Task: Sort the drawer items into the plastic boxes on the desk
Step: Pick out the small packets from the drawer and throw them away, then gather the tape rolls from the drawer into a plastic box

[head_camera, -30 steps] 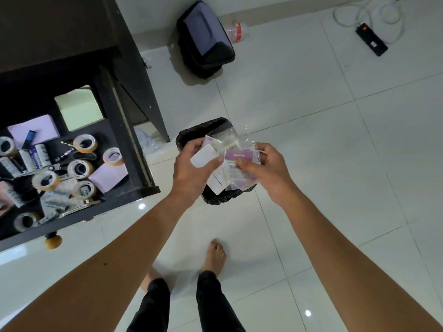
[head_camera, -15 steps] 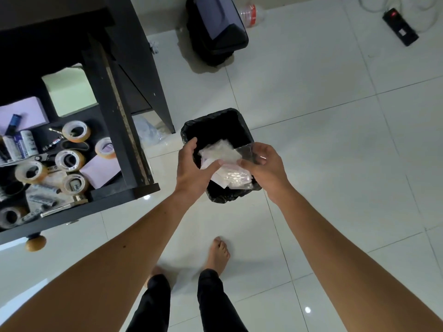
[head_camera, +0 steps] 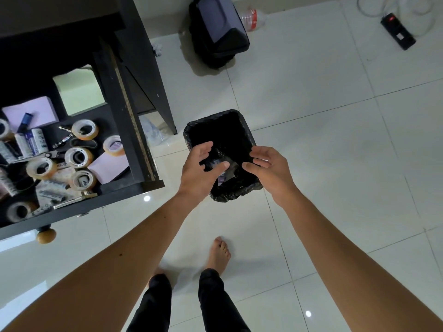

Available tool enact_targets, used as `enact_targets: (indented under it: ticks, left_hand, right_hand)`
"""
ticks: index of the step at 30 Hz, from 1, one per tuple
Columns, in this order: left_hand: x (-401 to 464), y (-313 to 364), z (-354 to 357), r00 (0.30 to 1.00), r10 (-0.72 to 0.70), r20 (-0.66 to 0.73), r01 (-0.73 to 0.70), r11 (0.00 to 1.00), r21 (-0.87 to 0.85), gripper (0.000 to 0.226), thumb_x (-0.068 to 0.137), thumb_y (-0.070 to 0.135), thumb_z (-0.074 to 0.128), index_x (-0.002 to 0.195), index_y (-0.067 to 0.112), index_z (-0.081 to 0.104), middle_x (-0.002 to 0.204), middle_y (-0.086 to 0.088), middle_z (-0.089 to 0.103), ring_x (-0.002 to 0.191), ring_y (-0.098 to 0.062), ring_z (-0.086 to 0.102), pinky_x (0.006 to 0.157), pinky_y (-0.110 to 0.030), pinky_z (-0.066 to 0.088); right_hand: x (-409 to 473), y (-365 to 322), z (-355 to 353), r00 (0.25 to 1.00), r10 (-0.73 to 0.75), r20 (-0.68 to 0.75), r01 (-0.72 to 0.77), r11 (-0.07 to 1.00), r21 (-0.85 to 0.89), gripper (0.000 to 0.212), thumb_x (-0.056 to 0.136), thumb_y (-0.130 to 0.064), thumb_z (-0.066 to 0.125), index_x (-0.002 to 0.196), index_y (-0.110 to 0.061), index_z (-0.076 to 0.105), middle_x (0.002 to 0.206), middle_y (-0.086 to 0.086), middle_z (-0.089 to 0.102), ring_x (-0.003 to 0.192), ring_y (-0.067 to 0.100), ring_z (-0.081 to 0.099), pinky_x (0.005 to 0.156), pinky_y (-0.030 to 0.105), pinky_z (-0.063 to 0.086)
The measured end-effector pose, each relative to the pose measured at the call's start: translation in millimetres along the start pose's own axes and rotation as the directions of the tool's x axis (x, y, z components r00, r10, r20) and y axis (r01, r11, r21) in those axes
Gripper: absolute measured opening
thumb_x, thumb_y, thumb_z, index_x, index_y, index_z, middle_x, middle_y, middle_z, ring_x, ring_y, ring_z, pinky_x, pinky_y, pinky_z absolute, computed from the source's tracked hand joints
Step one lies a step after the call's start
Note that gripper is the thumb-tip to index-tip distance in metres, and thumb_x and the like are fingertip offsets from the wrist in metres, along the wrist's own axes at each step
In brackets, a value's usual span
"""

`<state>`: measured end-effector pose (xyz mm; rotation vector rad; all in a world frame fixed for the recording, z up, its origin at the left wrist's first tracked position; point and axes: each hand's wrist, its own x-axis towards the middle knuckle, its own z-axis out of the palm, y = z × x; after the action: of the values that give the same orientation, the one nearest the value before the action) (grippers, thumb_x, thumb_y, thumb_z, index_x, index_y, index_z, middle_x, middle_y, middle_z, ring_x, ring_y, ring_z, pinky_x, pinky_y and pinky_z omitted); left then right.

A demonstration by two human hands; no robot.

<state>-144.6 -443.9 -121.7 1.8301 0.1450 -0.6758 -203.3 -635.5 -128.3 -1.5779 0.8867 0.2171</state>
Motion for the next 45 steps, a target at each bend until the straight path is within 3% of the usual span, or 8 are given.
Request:
enact_targets:
  ticks: [5, 13, 22, 28, 33, 36, 42, 45]
  left_hand:
    - [-14.8, 16.0, -2.8, 0.999, 0.018, 0.037, -0.016, 0.999, -0.044, 0.064, 0.086, 0.028, 0.086, 0.142, 0.029, 0.055, 0.136, 0.012, 0.063, 0.129, -0.003, 0.057, 0.115, -0.037, 0.047]
    - [-66.9, 72.9, -31.2, 0.981, 0.142, 0.129, -0.127, 0.985, -0.119, 0.055, 0.089, 0.022, 0.083, 0.135, 0.035, 0.055, 0.129, 0.013, 0.067, 0.124, -0.003, 0.062, 0.110, -0.037, 0.052]
    - [-114.0, 132.1, -142.9, 0.964, 0.229, 0.136, -0.205, 0.963, -0.173, 0.050, 0.089, 0.011, 0.082, 0.132, 0.022, 0.061, 0.121, -0.001, 0.071, 0.107, -0.012, 0.073, 0.097, -0.029, 0.058]
    - [-119.5, 101.6, -249.8, 0.983, 0.175, -0.050, -0.179, 0.979, -0.095, 0.044, 0.091, 0.015, 0.081, 0.131, 0.022, 0.063, 0.116, 0.004, 0.074, 0.101, -0.006, 0.074, 0.089, -0.022, 0.060]
    - [-112.7, 55.6, -310.3, 0.983, 0.109, -0.149, -0.117, 0.992, -0.043, 0.042, 0.090, 0.016, 0.082, 0.127, 0.023, 0.064, 0.117, 0.002, 0.074, 0.103, -0.009, 0.073, 0.095, -0.028, 0.059]
    - [-107.0, 34.6, -334.6, 0.978, 0.081, -0.193, -0.087, 0.996, -0.027, 0.046, 0.089, 0.015, 0.082, 0.131, 0.018, 0.063, 0.117, 0.002, 0.074, 0.103, -0.009, 0.073, 0.090, -0.020, 0.059]
    - [-74.7, 18.0, -351.7, 0.992, 0.072, -0.108, -0.058, 0.991, 0.123, 0.050, 0.084, 0.021, 0.088, 0.128, 0.024, 0.066, 0.115, 0.009, 0.073, 0.097, -0.004, 0.073, 0.088, -0.021, 0.059]
    - [-60.9, 14.0, -353.2, 0.995, 0.068, -0.068, -0.048, 0.964, 0.262, 0.053, 0.080, 0.028, 0.091, 0.127, 0.034, 0.067, 0.107, 0.016, 0.071, 0.092, 0.000, 0.069, 0.086, -0.026, 0.058]
  right_hand:
    - [-23.9, -16.1, -5.0, 0.999, -0.039, 0.019, 0.038, 0.999, 0.015, 0.050, 0.083, -0.013, 0.089, 0.128, -0.023, 0.068, 0.122, -0.007, 0.074, 0.118, 0.011, 0.070, 0.104, 0.036, 0.057]
    - [-87.7, -86.2, -17.0, 0.990, -0.139, 0.034, 0.141, 0.988, -0.066, 0.044, 0.086, -0.012, 0.086, 0.125, -0.024, 0.070, 0.115, -0.006, 0.076, 0.105, 0.007, 0.074, 0.075, 0.016, 0.055]
    - [-152.0, -180.2, 30.6, 0.951, -0.290, 0.104, 0.299, 0.951, -0.082, 0.037, 0.088, -0.010, 0.084, 0.121, -0.023, 0.073, 0.112, -0.001, 0.078, 0.099, 0.009, 0.074, 0.093, 0.027, 0.057]
    - [-160.3, -200.2, 113.4, 0.919, -0.323, 0.225, 0.351, 0.932, -0.094, 0.037, 0.089, -0.011, 0.083, 0.123, -0.020, 0.071, 0.113, -0.002, 0.077, 0.098, 0.005, 0.073, 0.087, 0.017, 0.057]
    - [-150.4, -195.9, 185.4, 0.885, -0.309, 0.349, 0.383, 0.909, -0.166, 0.039, 0.088, -0.017, 0.086, 0.124, -0.022, 0.071, 0.113, -0.006, 0.077, 0.102, 0.007, 0.074, 0.093, 0.024, 0.060]
    - [-136.6, -188.5, 217.4, 0.857, -0.319, 0.405, 0.437, 0.866, -0.243, 0.037, 0.088, -0.016, 0.085, 0.122, -0.024, 0.072, 0.114, -0.007, 0.076, 0.104, 0.008, 0.073, 0.095, 0.025, 0.060]
    - [-103.2, -175.2, 257.6, 0.800, -0.373, 0.471, 0.573, 0.707, -0.415, 0.043, 0.084, -0.010, 0.088, 0.124, -0.018, 0.075, 0.115, -0.005, 0.073, 0.104, 0.011, 0.071, 0.091, 0.025, 0.059]
    - [-87.4, -170.6, 267.8, 0.768, -0.342, 0.541, 0.620, 0.606, -0.498, 0.046, 0.082, -0.006, 0.089, 0.124, -0.020, 0.076, 0.112, -0.009, 0.068, 0.096, 0.009, 0.066, 0.078, 0.012, 0.051]
